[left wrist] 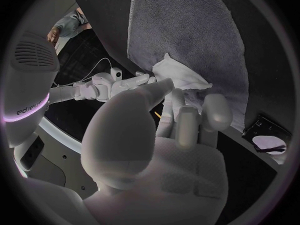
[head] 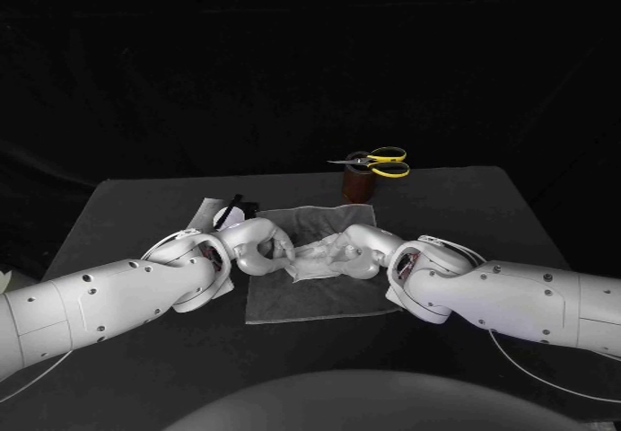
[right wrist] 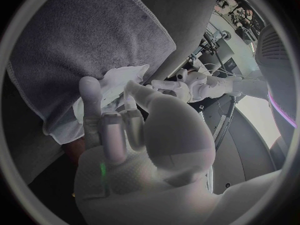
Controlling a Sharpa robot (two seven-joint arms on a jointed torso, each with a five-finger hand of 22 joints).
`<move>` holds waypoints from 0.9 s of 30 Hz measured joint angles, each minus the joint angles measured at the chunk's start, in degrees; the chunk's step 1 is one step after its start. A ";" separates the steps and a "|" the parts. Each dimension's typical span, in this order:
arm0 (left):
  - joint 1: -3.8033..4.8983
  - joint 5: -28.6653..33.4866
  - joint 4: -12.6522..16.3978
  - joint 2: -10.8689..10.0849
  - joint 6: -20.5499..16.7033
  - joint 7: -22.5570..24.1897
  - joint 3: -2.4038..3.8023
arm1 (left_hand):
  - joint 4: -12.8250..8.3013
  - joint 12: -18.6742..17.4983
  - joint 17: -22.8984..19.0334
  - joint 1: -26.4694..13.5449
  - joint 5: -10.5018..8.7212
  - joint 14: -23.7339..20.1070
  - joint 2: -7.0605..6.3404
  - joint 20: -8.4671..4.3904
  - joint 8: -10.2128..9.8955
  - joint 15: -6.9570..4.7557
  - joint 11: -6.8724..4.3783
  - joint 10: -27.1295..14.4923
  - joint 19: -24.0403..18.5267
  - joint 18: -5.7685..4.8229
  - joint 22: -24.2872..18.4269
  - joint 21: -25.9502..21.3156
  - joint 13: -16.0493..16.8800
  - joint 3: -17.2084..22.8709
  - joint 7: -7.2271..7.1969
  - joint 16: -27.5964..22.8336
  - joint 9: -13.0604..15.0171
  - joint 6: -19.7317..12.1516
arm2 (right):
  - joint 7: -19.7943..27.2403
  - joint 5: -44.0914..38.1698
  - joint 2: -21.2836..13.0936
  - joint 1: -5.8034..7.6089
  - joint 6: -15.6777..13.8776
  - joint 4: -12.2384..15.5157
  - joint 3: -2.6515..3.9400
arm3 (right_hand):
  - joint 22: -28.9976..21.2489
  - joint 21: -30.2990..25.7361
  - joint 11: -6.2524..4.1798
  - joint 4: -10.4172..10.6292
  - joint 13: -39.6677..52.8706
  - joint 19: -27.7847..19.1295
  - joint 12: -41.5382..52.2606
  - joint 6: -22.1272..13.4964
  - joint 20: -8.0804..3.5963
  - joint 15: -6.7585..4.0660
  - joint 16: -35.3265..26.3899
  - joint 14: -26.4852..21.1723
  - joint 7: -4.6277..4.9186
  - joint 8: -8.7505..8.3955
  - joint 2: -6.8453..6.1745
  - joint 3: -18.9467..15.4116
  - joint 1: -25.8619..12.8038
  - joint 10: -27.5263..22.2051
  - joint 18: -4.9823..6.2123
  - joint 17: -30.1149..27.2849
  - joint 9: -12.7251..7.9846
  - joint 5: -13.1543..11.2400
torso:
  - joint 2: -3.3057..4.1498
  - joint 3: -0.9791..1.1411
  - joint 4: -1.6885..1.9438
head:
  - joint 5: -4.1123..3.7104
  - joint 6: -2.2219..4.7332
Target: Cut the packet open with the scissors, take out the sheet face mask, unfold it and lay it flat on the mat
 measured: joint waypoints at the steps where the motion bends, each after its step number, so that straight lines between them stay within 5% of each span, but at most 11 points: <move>1: -0.01 -0.09 0.00 0.04 0.13 -0.22 0.00 | 0.00 0.20 0.31 0.00 0.00 0.14 0.00 0.00 0.00 0.13 -0.11 0.11 0.00 0.00 0.17 0.27 0.09 0.00 0.00 0.00 -0.06 0.00 | 0.17 -0.65 0.00 -0.01 0.16 -0.01 0.00 | 0.00 0.00 0.00 -0.01 0.01 0.00 0.00 0.00 0.00 0.00 0.00 0.00 0.00 0.00 -0.38 -0.01 0.07 0.00 0.00 -0.01 0.03 0.00 | 0.00 0.01 0.01 | 0.03 0.00; 4: -0.04 -0.28 0.15 0.06 0.39 -0.81 -0.01 | 0.23 0.52 0.57 0.00 0.00 0.42 0.00 -0.30 0.00 0.00 -0.30 0.29 0.31 -0.01 0.49 0.28 0.40 -0.23 -0.29 0.00 -0.07 0.29 | 0.74 -3.23 0.01 -0.03 0.79 0.02 -0.02 | 0.05 0.00 0.00 -0.32 0.02 0.00 0.00 0.45 0.00 0.00 -0.01 0.00 -0.01 0.00 -1.27 -0.32 -0.37 0.00 -0.01 -0.03 0.05 0.00 | 0.02 0.04 0.04 | 0.11 0.00; 13: -0.24 0.32 1.17 -0.23 0.08 -1.23 -0.01 | 0.24 1.14 1.35 0.38 0.00 1.04 0.38 -0.40 0.00 -0.20 -0.51 0.50 1.23 -0.03 1.21 0.92 0.74 -0.55 -0.29 0.23 -0.21 0.70 | 0.97 -10.84 0.25 -0.19 2.48 -0.15 -0.14 | 0.28 0.02 -0.01 -0.43 0.02 0.01 -0.09 1.41 -0.01 -0.20 -0.13 -0.22 -0.34 -0.23 -1.23 -0.35 -0.33 0.01 -0.02 -0.05 0.04 0.00 | 0.02 -0.01 0.07 | 0.20 0.00; 20: -0.31 1.66 1.79 -0.43 -0.80 -0.91 0.01 | 0.24 1.52 1.49 0.39 0.00 1.03 0.39 -0.41 0.00 -0.19 -0.50 0.50 1.23 -0.04 1.30 0.92 0.82 -0.55 -0.50 0.23 -0.27 0.90 | 0.43 -15.39 1.01 -0.66 2.55 -1.35 -0.23 | 1.47 2.11 -1.01 -1.85 -0.02 1.14 0.84 4.26 -1.14 -0.85 0.24 0.01 -1.19 0.93 0.87 0.68 1.77 0.03 -0.41 -0.03 1.00 -0.01 | 0.03 -0.03 0.14 | 0.27 0.00; 27: -0.34 2.83 2.04 -0.83 -1.43 -0.54 0.01 | 0.24 1.52 1.49 0.39 -0.01 1.03 0.39 -0.41 0.00 -0.19 -0.50 0.50 1.23 -0.04 1.31 0.92 0.87 -0.55 -0.29 0.23 -0.27 1.11 | -0.01 -17.96 1.32 -1.00 1.92 -2.05 -0.27 | 2.26 3.20 -1.43 -2.22 -0.02 1.97 1.44 5.27 -1.55 -1.26 0.61 0.00 -1.77 2.20 0.92 0.94 1.82 0.02 -0.44 0.01 2.01 -0.01 | 0.03 -0.02 0.11 | 0.40 0.00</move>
